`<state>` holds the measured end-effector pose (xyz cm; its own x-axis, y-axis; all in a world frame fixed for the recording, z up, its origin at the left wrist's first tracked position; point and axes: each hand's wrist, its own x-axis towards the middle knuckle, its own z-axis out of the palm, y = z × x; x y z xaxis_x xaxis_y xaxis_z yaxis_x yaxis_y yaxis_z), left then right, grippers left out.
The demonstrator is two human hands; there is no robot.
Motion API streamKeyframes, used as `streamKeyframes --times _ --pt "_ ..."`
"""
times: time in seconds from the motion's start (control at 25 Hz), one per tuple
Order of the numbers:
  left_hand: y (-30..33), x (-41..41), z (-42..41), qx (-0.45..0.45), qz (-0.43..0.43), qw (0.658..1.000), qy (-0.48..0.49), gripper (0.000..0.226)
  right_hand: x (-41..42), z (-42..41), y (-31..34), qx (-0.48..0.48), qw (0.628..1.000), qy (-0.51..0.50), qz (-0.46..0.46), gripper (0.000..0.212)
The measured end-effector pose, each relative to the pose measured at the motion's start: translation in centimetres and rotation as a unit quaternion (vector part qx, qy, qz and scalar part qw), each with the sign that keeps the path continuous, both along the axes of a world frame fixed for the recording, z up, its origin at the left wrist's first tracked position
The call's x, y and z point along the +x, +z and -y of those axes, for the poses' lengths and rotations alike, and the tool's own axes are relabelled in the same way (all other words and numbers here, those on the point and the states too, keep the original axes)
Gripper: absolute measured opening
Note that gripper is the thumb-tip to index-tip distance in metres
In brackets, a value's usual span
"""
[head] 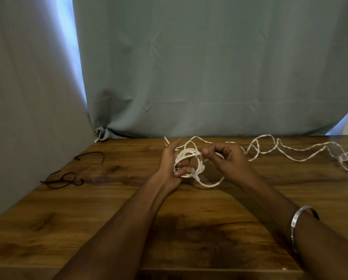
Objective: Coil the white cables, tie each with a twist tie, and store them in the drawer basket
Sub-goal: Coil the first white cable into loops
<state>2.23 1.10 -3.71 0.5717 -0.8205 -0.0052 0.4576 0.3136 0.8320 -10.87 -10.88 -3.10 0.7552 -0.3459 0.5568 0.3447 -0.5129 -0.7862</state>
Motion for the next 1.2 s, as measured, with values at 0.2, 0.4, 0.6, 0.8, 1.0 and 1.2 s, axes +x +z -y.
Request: streamKeyframes --times 0.2,0.4,0.6,0.8,1.0,1.2 --pt "0.0 -2.0 0.2 0.05 0.14 0.988 -0.039 0.054 0.3 0.1 -0.2 0.006 0.991 -0.127 0.031 0.016" --pt "-0.1 -2.5 0.5 0.045 0.191 0.98 0.039 0.039 -0.2 0.1 0.0 0.158 0.984 0.043 -0.072 0.032" --pt "-0.4 -2.3 0.8 0.044 0.197 0.973 0.115 0.045 -0.1 0.6 -0.1 0.086 0.987 0.042 -0.128 0.014" --pt "-0.4 -1.7 0.8 0.028 0.174 0.982 0.068 0.039 0.6 0.2 0.3 0.239 0.966 0.046 -0.087 0.026" --pt "0.3 -1.2 -0.3 0.035 0.131 0.985 -0.107 0.029 0.1 0.5 0.5 0.301 0.951 0.023 -0.066 0.032" --pt "0.5 -1.1 -0.7 0.009 0.124 0.986 -0.107 0.028 0.3 0.9 0.4 0.278 0.956 0.043 -0.077 0.039"
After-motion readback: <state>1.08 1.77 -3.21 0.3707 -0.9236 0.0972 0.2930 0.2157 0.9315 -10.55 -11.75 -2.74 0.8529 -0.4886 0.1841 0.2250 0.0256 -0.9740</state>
